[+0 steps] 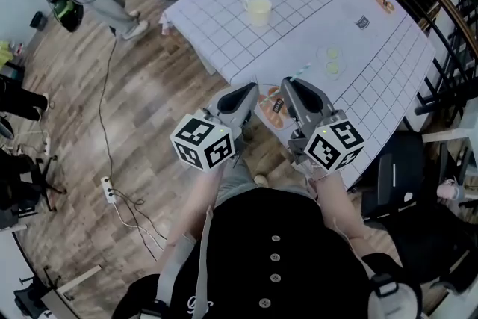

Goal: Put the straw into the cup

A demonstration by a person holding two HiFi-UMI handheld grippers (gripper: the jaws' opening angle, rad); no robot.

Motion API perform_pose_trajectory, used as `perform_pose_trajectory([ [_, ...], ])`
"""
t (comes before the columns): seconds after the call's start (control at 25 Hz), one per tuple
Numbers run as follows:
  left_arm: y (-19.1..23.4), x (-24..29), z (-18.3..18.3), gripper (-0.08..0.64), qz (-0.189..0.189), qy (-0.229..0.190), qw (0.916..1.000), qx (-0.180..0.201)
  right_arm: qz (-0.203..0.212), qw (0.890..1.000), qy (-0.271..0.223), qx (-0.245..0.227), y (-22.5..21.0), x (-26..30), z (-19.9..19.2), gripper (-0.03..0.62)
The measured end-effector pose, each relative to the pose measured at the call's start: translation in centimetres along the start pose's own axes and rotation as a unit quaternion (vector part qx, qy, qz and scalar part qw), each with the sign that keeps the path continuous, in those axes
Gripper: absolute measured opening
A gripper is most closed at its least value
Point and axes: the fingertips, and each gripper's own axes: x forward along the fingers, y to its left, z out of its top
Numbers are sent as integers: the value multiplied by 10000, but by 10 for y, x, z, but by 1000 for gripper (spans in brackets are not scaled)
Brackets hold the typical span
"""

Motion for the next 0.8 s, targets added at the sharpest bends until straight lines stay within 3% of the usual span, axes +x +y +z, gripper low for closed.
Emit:
perform_pose_trajectory([
  [0.8,121,91,64,0,-540,282,9981,3,-656,9976,-212,19,-73,134,41,15],
])
